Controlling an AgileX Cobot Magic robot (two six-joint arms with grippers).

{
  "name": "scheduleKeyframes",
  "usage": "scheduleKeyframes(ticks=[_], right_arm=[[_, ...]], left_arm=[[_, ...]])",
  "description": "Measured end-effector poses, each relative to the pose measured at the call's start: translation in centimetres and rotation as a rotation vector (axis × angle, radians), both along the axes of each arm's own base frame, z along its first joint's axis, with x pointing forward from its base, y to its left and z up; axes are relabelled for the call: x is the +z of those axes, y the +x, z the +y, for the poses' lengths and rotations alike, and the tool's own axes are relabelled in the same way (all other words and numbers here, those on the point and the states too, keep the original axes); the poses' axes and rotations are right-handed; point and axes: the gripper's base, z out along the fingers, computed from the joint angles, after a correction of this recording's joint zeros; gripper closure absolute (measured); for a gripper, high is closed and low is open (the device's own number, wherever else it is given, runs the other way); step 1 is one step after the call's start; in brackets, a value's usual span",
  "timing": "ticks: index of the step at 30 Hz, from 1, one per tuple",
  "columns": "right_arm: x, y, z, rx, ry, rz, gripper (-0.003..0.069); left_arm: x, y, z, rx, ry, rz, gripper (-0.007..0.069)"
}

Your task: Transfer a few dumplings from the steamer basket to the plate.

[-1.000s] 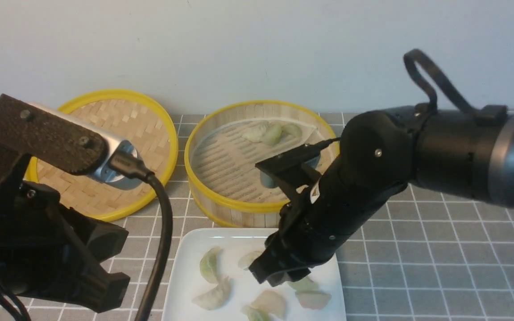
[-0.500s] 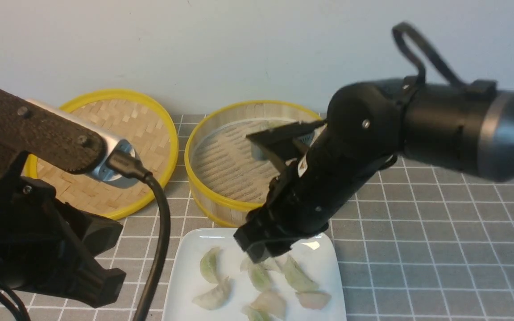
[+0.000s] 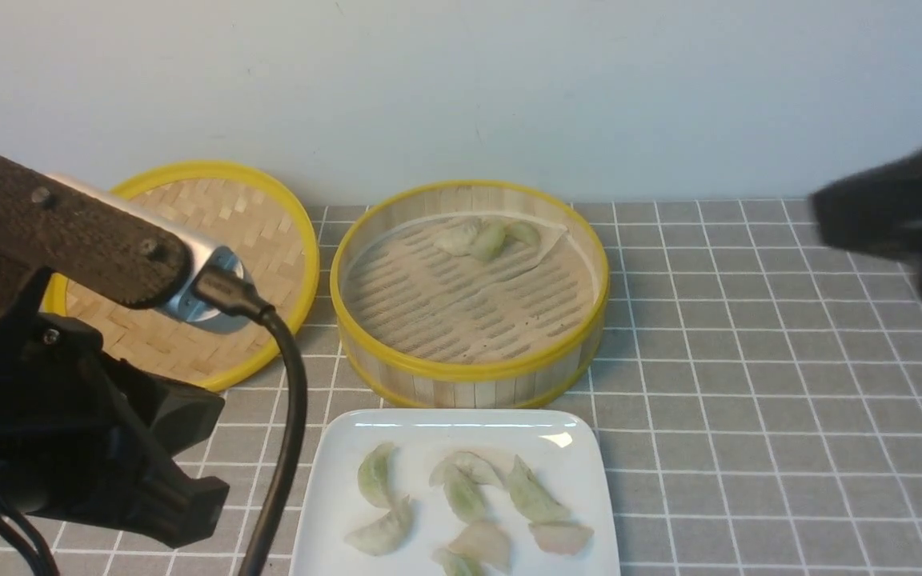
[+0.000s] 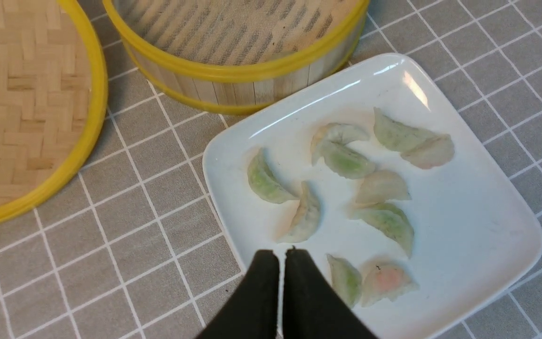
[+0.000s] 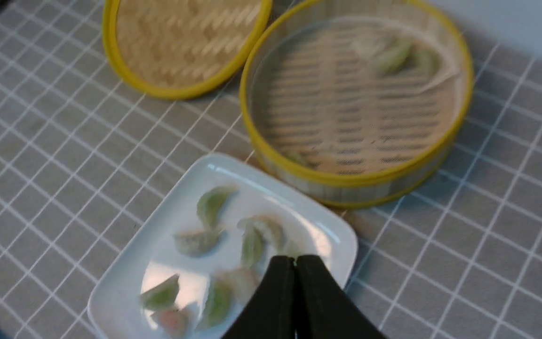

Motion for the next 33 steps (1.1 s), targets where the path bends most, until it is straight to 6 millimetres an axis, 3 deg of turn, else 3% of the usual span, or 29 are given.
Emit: scheduleKeyframes(ticks=[7,14,16,23,33], right_arm=[[-5.2,-7.0,-7.1,-0.111,0.242,-0.254,0.0672],[-10.1,-11.0,-10.6,-0.118,0.428,-0.481,0.0672],[-11.5,-11.2,-10.9,-0.122,0.426,-0.498,0.0672],[-12.0,-11.0,-10.7,-0.12,0.427,-0.475,0.0672],[-12.1,-11.0,-10.6,-0.121,0.432,-0.456,0.0672]], left_arm=[[0.4,0.2,-0.3,-0.008,-0.036,-0.04,0.0629],[0.6,0.3,-0.5,0.0,-0.08,-0.055,0.0629],[0.6,0.3,-0.5,0.007,-0.091,-0.049,0.0629],[0.5,-1.1,0.0,0.019,-0.179,-0.004,0.0629],[-0.3,-5.7,3.7,0.007,-0.367,-0.163,0.0629]])
